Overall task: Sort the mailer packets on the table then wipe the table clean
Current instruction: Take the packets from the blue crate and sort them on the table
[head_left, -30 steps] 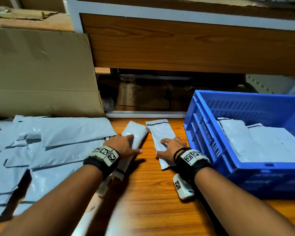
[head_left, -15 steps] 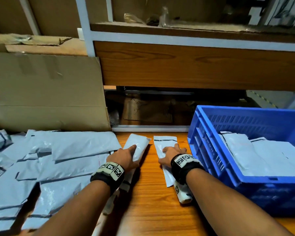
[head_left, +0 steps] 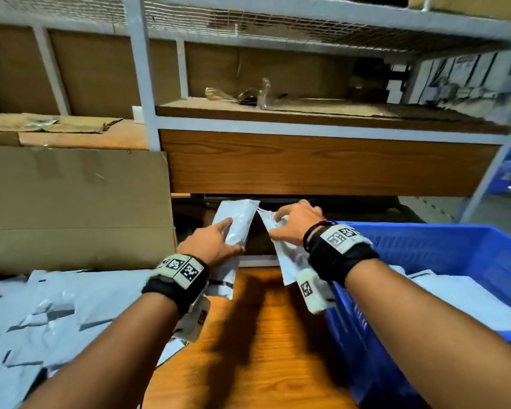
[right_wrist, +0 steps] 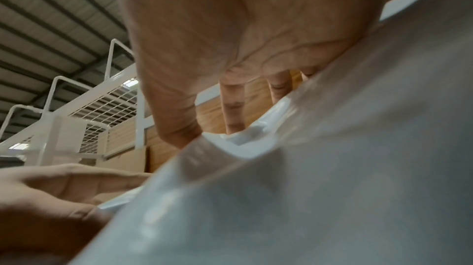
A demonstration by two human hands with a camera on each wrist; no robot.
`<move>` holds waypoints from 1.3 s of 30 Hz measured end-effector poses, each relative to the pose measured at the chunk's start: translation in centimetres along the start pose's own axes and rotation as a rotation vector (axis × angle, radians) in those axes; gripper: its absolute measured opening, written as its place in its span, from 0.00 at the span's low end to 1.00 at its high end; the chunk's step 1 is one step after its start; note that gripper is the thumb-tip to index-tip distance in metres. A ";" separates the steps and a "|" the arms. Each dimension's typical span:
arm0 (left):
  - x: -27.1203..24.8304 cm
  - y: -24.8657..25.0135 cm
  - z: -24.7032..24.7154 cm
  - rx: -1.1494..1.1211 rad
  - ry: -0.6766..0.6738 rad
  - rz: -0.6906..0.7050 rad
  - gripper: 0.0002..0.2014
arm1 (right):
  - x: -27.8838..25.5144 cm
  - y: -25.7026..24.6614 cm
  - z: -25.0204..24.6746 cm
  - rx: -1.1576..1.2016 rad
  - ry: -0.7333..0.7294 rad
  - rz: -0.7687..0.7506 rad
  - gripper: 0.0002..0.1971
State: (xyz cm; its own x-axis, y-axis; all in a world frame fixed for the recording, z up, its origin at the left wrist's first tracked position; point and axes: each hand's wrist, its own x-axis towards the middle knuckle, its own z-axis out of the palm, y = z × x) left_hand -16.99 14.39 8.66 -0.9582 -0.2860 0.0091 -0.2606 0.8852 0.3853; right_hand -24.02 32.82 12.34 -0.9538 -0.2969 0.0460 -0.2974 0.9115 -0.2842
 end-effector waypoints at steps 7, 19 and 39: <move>0.1 10.1 -1.4 -0.041 -0.019 0.160 0.40 | -2.0 8.2 -7.8 0.041 0.039 -0.015 0.17; -2.4 32.9 7.0 0.084 -0.161 0.363 0.29 | -4.8 29.7 -13.6 -0.288 -0.157 0.037 0.18; -0.8 46.4 20.6 0.403 -0.466 0.291 0.16 | 0.2 45.6 -8.2 -0.320 -0.503 0.001 0.18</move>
State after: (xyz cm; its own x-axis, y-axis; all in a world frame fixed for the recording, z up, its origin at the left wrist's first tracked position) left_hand -30.76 63.23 7.56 -0.9233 0.0926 -0.3727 0.0787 0.9955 0.0523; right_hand -38.07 76.64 7.25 -0.8403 -0.3232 -0.4352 -0.3691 0.9291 0.0227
